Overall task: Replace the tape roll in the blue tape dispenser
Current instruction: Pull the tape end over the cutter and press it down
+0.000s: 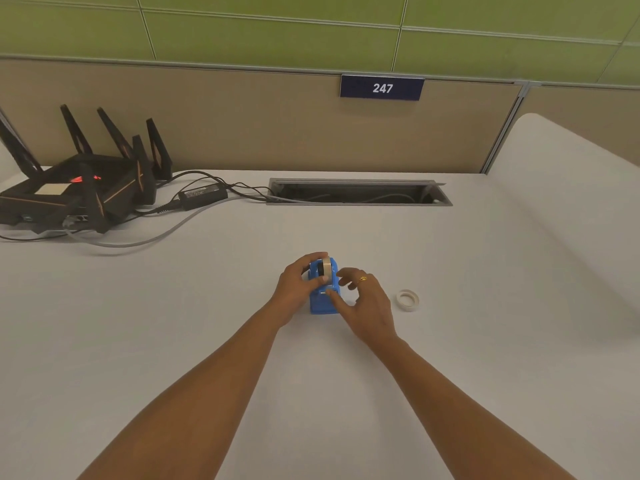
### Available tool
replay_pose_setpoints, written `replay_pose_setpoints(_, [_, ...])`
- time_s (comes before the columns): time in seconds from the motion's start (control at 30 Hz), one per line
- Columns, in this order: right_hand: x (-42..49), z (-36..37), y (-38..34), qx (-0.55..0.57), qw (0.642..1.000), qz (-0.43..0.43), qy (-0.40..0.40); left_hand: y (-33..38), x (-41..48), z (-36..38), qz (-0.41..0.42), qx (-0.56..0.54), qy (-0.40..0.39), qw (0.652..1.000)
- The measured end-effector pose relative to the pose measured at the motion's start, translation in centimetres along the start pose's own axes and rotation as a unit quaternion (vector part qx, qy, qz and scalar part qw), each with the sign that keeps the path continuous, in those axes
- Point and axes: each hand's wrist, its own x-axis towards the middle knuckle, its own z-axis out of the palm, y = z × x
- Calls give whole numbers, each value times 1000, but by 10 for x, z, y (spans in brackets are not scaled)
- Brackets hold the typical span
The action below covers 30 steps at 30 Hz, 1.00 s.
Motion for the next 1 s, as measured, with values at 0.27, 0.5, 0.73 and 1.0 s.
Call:
replay_pose_setpoints(0.27, [5,2,-2,-19,998,22,-56,3,-1,0,4,4,-2,1000])
replay_pose_setpoints(0.5, [8,0,-4,17,997,44,-56,3,-2,0,7,10,-4,1000])
replay_pose_setpoints(0.73, [8,-2,-7,18,997,45,-57,2,-1,1,-3,11,-2,1000])
replay_pose_setpoints(1.0, [11,-4,-3,37,991,109,-67,1,-5,3,-9,19,144,989])
